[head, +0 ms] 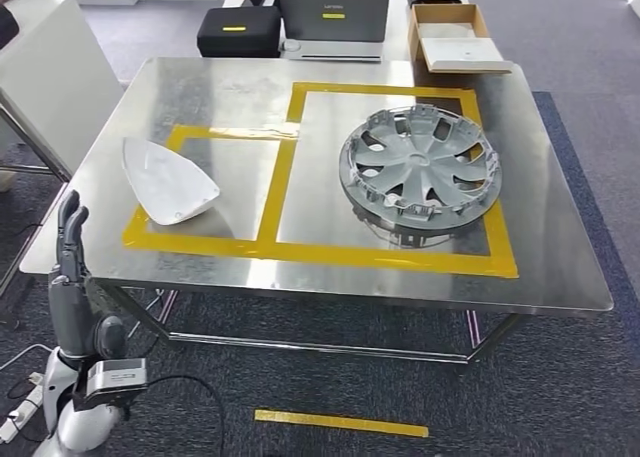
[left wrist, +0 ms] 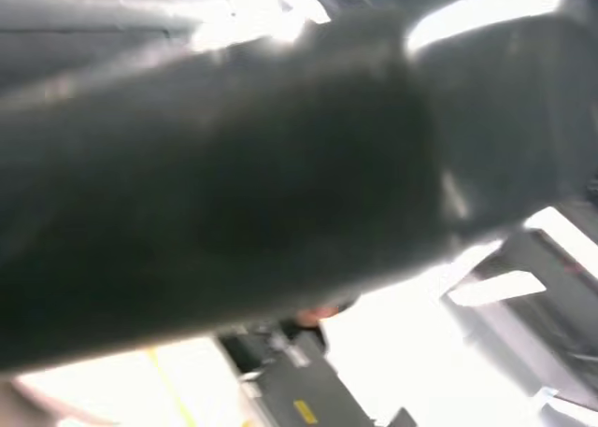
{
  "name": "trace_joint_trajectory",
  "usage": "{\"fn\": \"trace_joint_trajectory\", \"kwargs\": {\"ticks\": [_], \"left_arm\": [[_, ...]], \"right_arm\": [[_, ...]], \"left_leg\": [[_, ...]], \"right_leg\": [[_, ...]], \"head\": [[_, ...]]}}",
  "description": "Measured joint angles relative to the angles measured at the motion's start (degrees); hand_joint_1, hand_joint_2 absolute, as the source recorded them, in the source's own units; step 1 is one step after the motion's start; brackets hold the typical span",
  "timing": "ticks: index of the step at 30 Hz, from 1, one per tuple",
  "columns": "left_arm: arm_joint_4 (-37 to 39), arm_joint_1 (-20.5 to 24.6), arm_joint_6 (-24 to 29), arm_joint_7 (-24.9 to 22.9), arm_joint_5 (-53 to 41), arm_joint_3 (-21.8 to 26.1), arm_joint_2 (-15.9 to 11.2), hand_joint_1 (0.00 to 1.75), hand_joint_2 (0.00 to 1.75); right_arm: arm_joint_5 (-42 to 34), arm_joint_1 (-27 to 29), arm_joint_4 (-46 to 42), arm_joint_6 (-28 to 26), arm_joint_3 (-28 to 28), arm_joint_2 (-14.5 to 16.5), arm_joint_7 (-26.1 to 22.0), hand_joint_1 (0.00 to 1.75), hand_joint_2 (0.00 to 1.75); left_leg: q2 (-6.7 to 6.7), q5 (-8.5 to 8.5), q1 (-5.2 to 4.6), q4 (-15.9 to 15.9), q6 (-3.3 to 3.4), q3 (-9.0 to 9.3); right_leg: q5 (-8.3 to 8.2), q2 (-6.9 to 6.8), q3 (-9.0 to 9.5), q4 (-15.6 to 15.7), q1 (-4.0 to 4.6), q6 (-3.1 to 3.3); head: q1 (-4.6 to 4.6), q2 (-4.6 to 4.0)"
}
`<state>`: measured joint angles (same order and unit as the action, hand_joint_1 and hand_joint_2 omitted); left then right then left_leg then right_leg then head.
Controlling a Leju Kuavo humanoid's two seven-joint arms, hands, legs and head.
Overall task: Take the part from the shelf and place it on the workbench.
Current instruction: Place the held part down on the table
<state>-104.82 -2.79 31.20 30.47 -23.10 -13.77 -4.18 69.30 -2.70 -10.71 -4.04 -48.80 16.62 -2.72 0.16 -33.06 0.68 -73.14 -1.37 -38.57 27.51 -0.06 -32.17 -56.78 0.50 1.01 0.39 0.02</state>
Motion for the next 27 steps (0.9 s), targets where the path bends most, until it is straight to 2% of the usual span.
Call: {"fn": "trace_joint_trajectory", "kwargs": {"ticks": [1,3,4,5,6,7,8,9,10,12,13,14,15,16,17,18,19,20,21,23,24,25,27], "left_arm": [[-0.4,-1.0,-0.1,0.2,0.1,0.7,0.6,0.00,0.00],[-1.1,-2.5,-0.1,0.4,0.2,1.9,1.6,0.00,0.00],[-1.4,-3.1,-0.2,0.4,0.3,2.4,2.0,0.00,0.00],[-1.7,-3.6,-0.4,0.4,0.7,2.8,2.5,0.00,0.00],[-1.9,-4.2,-0.7,0.4,1.3,3.3,3.0,0.00,0.00],[-2.1,-4.9,-1.2,0.4,2.3,3.7,3.5,0.00,0.00],[-2.2,-5.5,-1.9,0.4,3.0,4.1,4.0,0.00,0.00],[-2.2,-6.0,-2.5,0.4,3.4,4.3,4.5,0.00,0.00],[-2.3,-6.5,-3.0,0.4,3.4,4.4,5.0,0.00,0.00],[-2.3,-7.4,-3.4,0.4,2.5,4.4,5.7,0.00,0.00],[-2.2,-7.9,-3.4,0.4,2.2,4.4,6.0,0.00,0.00],[-2.2,-8.2,-3.5,0.4,2.0,4.4,6.1,0.00,0.00],[-2.2,-8.4,-3.5,0.4,1.9,4.4,6.3,0.00,0.00],[-2.2,-8.5,-3.4,0.4,1.9,4.5,6.5,0.00,0.00],[-2.2,-8.6,-3.4,0.4,1.9,4.5,6.6,0.00,0.00],[-2.2,-8.7,-3.4,0.4,1.8,4.5,6.7,0.00,0.00],[-2.2,-8.8,-3.4,0.4,1.9,4.5,6.8,0.00,0.00],[-2.2,-8.9,-3.5,0.1,2.2,4.5,7.0,0.00,0.00],[-2.1,-9.1,-3.6,-0.2,3.0,4.5,7.3,0.00,0.00],[-1.4,-9.9,-3.5,-0.7,5.9,4.5,8.6,0.00,0.00],[-0.7,-10.5,-3.2,-0.6,7.6,4.5,9.3,0.00,0.00],[0.0,-11.0,-3.0,-0.4,9.5,4.5,10.0,0.00,0.00],[1.7,-11.9,-3.0,-0.6,13.4,4.5,10.7,0.00,0.00]], "right_arm": [[0.0,0.0,0.0,0.0,-0.1,0.0,0.2,0.00,0.00],[-0.1,0.0,0.0,0.0,-0.2,0.2,0.3,0.00,0.00],[-0.2,0.0,0.0,0.0,-0.3,0.2,0.3,0.00,0.00],[-0.3,0.0,0.0,0.0,-0.4,0.3,0.3,0.00,0.00],[-0.3,0.0,0.0,0.0,-0.5,0.4,0.2,0.00,0.00],[-0.4,0.0,0.0,-0.1,-0.6,0.4,0.0,0.00,0.00],[-0.3,0.0,0.0,-0.1,-0.7,0.3,-0.3,0.00,0.00],[-0.1,0.1,0.0,-0.2,-0.7,0.3,-0.6,0.00,0.00],[0.1,0.1,0.0,-0.3,-0.7,0.3,-0.9,0.00,0.00],[0.5,0.1,0.0,-0.4,-0.7,0.3,-1.3,0.00,0.00],[0.5,0.1,0.0,-0.4,-0.7,0.3,-1.4,0.00,0.00],[0.6,0.1,0.0,-0.4,-0.7,0.2,-1.4,0.00,0.00],[0.6,0.1,0.0,-0.4,-0.7,0.2,-1.5,0.00,0.00],[0.6,0.1,0.0,-0.4,-0.7,0.2,-1.5,0.00,0.00],[0.6,0.1,-0.1,-0.4,-0.7,0.2,-1.5,0.00,0.00],[0.6,0.0,-0.1,-0.4,-0.7,0.2,-1.5,0.00,0.00],[0.7,0.0,-0.1,-0.4,-0.7,0.2,-1.5,0.00,0.00],[0.7,-0.1,-0.1,-0.4,-0.7,0.2,-1.2,0.00,0.00],[0.7,-0.1,-0.1,-0.5,-0.7,0.2,-0.7,0.00,0.00],[0.8,0.0,-0.1,-0.8,-0.7,0.2,0.6,0.00,0.00],[0.8,0.0,-0.1,-0.9,-0.7,0.2,0.9,0.00,0.00],[0.8,0.1,-0.1,-0.9,-0.7,0.3,0.9,0.00,0.00],[0.8,0.1,-0.1,-1.0,-0.7,0.3,0.3,0.00,0.00]], "left_leg": [[0.00,1.32,-0.10,3.3,0.32,2.69],[-0.02,2.48,-0.44,11.9,1.20,8.63],[-0.02,2.56,-0.66,14.8,1.55,10.46],[-0.02,2.43,-0.86,16.4,1.83,11.29],[-0.02,2.72,-1.02,16.8,2.03,11.32],[0.07,3.21,-1.00,17.0,2.34,11.04],[0.16,3.75,-0.92,17.2,2.71,10.63],[0.26,4.41,-0.79,17.5,3.12,10.03],[0.35,5.14,-0.64,17.6,3.43,9.26],[0.40,6.44,-0.63,17.6,3.66,7.50],[0.43,7.11,-0.63,17.5,3.60,6.60],[0.47,7.78,-0.61,17.4,3.49,5.66],[0.50,8.43,-0.56,17.3,3.34,4.73],[0.52,9.03,-0.48,17.1,3.14,3.88],[0.50,9.56,-0.41,16.9,2.89,3.15],[0.46,10.01,-0.40,16.5,2.59,2.50],[0.43,10.47,-0.43,16.2,2.26,2.07],[0.42,10.92,-0.47,15.9,1.93,1.80],[0.42,11.38,-0.48,15.8,1.60,1.65],[0.40,11.83,-0.32,15.7,0.96,1.41],[0.36,10.60,-0.23,15.0,0.69,1.06],[0.32,8.25,-0.17,13.2,0.45,0.52],[0.29,1.76,-0.11,6.2,0.15,-0.80]], "right_leg": [[-0.41,-0.02,-0.67,-0.1,0.10,-0.06],[-1.13,-0.05,-1.58,-0.4,0.24,-0.36],[-1.48,-0.09,-1.79,-0.4,0.26,-0.61],[-1.85,-0.13,-1.90,-0.4,0.21,-0.95],[-2.21,-0.16,-1.94,-0.4,0.15,-1.31],[-2.38,-0.16,-2.03,-0.4,0.04,-1.67],[-1.79,-0.11,-2.38,-0.8,-0.04,-2.04],[-0.16,-0.04,-3.07,-2.0,-0.09,-2.37],[2.41,0.02,-4.03,-4.4,-0.16,-2.68],[7.97,0.05,-6.11,-11.6,-0.35,-3.20],[9.23,0.04,-6.54,-14.7,-0.46,-3.40],[9.03,0.02,-6.23,-16.4,-0.56,-3.58],[7.65,0.01,-4.93,-16.1,-0.65,-3.72],[5.82,0.00,-2.62,-13.8,-0.76,-3.84],[4.49,0.00,0.56,-9.8,-0.90,-3.94],[4.19,0.03,4.12,-5.0,-0.96,-3.96],[4.60,0.10,6.70,-1.1,-0.95,-3.74],[5.29,0.17,8.28,1.5,-0.88,-3.44],[5.72,0.23,8.74,2.6,-0.72,-3.01],[5.14,0.09,7.77,2.4,-0.66,-1.98],[4.58,-0.02,7.19,2.3,-0.69,-1.49],[3.90,-0.16,6.49,2.3,-0.71,-1.01],[2.57,-0.36,4.93,2.3,-0.50,-0.51]], "head": [[-0.01,0.00],[0.03,0.00],[0.04,0.00],[0.00,0.00],[-0.01,0.00],[-0.10,0.00],[-0.17,0.00],[-0.08,0.00],[-0.02,0.00],[0.19,0.00],[0.18,0.00],[0.17,0.00],[0.17,0.00],[0.16,0.00],[0.17,0.00],[0.20,0.00],[0.20,0.00],[0.21,0.00],[0.18,0.00],[0.15,0.00],[0.07,0.00],[0.04,0.00],[-0.07,0.00]]}}
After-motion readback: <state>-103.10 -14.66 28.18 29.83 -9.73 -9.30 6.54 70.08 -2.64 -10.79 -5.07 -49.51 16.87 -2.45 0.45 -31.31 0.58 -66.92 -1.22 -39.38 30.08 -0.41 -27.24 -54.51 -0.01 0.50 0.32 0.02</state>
